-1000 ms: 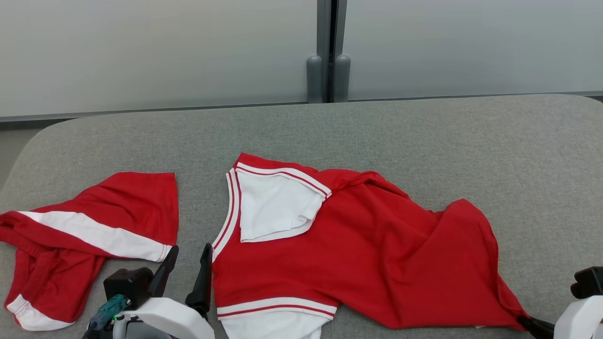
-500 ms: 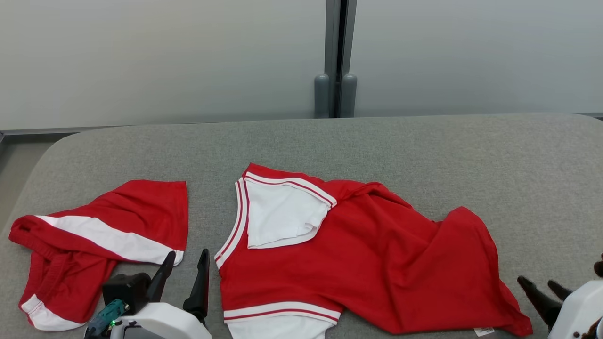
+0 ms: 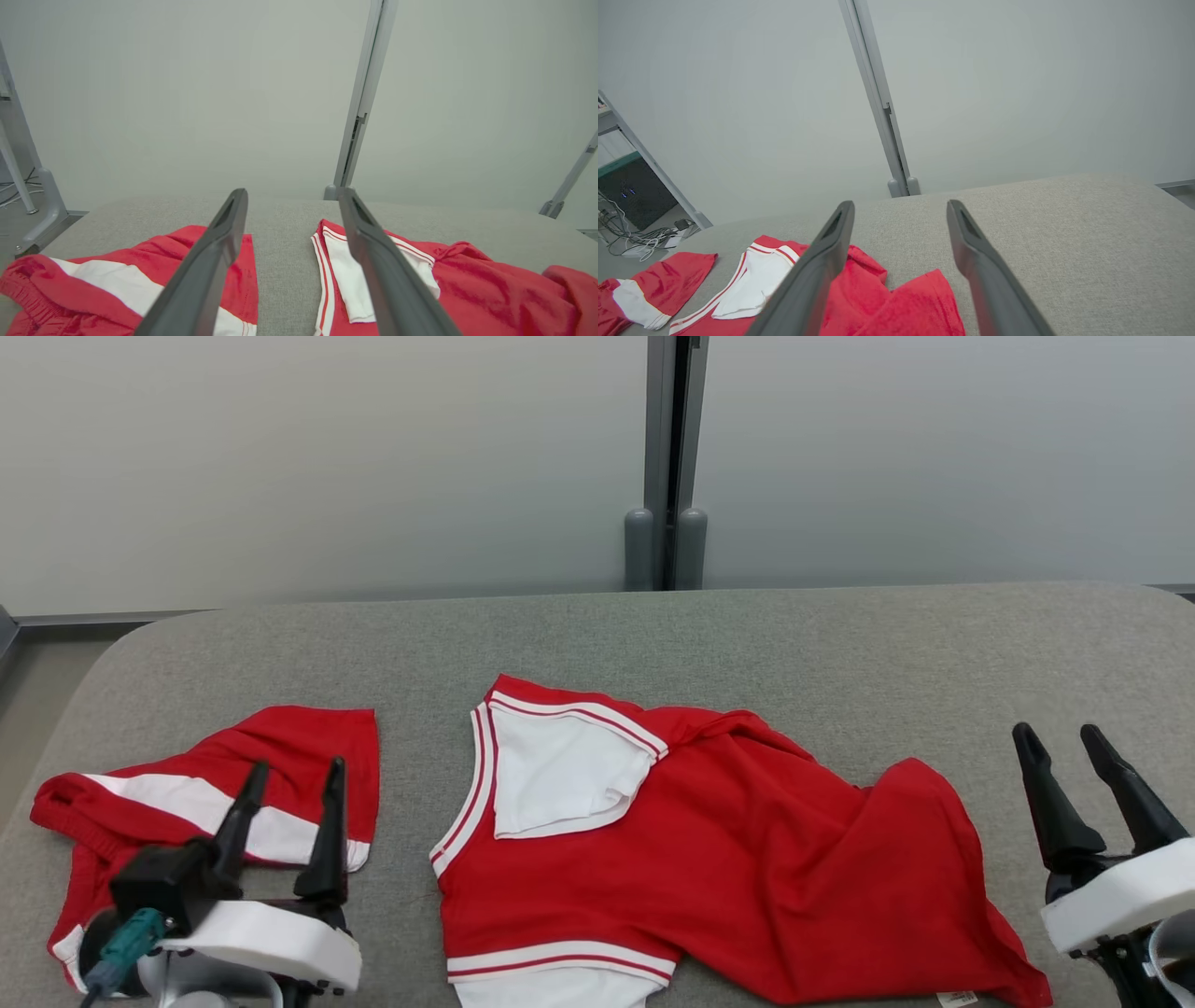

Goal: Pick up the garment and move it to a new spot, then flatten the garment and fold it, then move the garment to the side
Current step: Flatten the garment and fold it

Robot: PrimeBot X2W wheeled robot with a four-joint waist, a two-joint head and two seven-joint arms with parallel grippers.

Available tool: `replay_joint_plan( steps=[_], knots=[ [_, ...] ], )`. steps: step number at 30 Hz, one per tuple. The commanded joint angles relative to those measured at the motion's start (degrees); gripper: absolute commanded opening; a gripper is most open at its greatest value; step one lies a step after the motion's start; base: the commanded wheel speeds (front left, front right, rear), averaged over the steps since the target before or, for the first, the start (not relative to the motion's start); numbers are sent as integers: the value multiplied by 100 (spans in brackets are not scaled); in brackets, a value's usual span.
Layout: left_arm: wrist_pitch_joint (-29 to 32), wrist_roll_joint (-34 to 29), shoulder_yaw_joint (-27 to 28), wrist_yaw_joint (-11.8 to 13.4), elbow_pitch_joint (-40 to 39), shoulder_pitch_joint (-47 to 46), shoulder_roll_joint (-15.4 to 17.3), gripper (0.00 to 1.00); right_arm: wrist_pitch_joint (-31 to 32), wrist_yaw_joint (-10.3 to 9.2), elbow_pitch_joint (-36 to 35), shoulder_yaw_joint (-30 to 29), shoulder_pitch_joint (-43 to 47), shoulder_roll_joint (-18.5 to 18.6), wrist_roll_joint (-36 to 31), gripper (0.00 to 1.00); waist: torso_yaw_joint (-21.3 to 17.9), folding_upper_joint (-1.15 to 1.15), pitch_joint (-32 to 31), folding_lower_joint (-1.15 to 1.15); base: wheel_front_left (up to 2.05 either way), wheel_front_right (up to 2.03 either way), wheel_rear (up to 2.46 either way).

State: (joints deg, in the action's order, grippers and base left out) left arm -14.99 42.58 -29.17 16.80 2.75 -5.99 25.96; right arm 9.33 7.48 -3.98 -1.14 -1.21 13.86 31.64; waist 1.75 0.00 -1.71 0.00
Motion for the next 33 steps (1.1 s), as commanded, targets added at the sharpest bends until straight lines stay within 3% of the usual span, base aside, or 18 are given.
replay_joint_plan(
  steps=[1, 6, 13, 19, 33],
  knots=[
    [-19, -107, 160, 33, -94, 97, 30, 100, -236, 3, -23, 13, -68, -27, -99, 100, 7, 0, 12, 0, 0, 0, 0],
    [-17, -447, 735, -22, -322, 358, -71, 100, -1143, 3, 200, 61, -57, -250, -549, 100, 19, 0, 36, 0, 0, 0, 0],
    [-17, -866, 1004, -436, -238, 752, -630, 100, -1888, 3, 882, 121, 117, -395, -988, 100, 60, 0, 61, 0, 0, 0, 0],
    [-18, -1081, 1081, -655, -123, 766, -919, 100, -2007, 3, 1143, 198, 17, -398, -1035, 100, 40, 0, 45, 0, 0, 0, 0],
    [-18, -1392, 1343, -925, 9, 805, -1160, 100, -1942, 3, 1259, 265, -147, -352, -1138, 100, -9, 0, -3, 0, 0, 0, 0]
  ],
)
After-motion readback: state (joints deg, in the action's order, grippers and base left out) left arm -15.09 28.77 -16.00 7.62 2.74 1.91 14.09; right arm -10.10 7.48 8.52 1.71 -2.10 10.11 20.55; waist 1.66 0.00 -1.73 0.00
